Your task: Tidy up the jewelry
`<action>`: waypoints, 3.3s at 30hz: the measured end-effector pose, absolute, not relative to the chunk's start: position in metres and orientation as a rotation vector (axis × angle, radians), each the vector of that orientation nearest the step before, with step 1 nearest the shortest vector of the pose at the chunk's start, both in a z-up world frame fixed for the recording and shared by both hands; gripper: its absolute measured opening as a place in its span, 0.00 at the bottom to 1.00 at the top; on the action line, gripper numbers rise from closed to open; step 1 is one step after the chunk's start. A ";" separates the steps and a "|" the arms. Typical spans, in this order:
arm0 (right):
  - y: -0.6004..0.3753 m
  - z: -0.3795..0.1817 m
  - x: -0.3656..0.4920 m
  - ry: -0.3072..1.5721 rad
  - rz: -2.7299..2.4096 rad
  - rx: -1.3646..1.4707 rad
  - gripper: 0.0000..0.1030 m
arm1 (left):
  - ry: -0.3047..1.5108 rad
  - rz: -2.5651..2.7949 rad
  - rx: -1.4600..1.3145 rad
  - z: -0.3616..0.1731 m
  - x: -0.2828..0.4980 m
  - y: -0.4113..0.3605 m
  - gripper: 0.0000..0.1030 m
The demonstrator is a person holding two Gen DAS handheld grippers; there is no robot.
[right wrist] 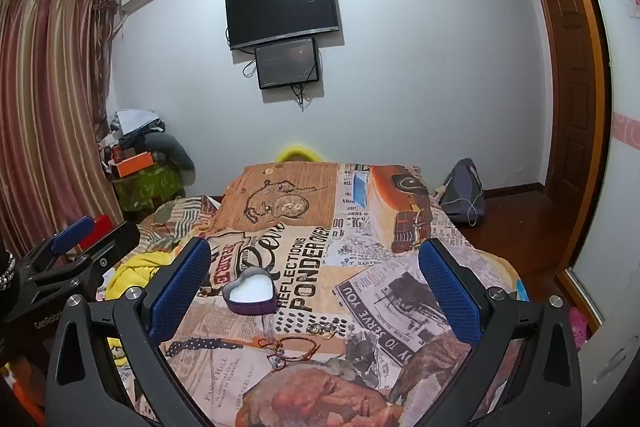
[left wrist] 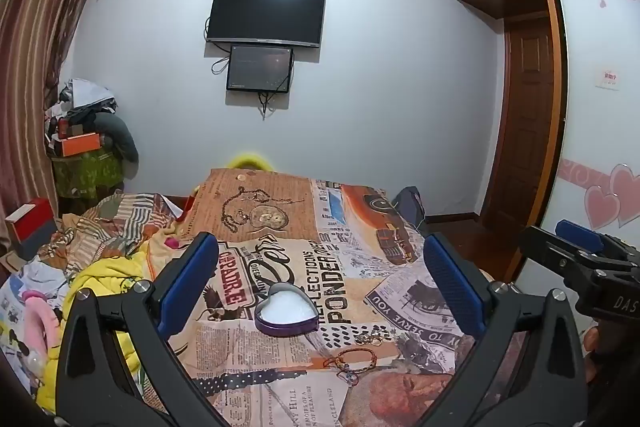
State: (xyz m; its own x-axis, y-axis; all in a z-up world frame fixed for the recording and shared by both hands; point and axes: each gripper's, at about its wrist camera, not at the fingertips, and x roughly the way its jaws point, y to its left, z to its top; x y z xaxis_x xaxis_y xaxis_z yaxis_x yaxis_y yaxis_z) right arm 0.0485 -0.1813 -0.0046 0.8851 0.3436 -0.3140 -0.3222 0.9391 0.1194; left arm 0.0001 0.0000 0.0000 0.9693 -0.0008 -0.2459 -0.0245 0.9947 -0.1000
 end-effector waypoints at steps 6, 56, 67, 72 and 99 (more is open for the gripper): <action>-0.180 -0.004 0.048 0.341 0.349 0.067 1.00 | 0.250 0.023 -0.081 0.000 0.001 -0.003 1.00; -0.171 -0.009 0.052 0.357 0.356 0.047 1.00 | 0.279 0.021 -0.061 -0.009 0.008 -0.003 1.00; -0.171 -0.008 0.052 0.358 0.354 0.047 1.00 | 0.277 0.018 -0.057 -0.008 0.007 -0.004 1.00; -0.170 -0.009 0.053 0.359 0.352 0.046 1.00 | 0.277 0.018 -0.059 -0.008 0.008 -0.004 1.00; -0.194 -0.083 0.116 0.580 0.241 0.003 1.00 | 0.531 0.004 -0.083 -0.070 0.086 0.005 1.00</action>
State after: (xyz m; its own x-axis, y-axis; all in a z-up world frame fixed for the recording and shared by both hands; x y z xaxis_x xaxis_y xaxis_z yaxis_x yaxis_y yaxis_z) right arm 0.1165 -0.1935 -0.0833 0.8094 0.2265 -0.5419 -0.2246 0.9719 0.0708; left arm 0.0856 0.0049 -0.0700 0.8623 -0.0177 -0.5061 -0.0252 0.9966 -0.0779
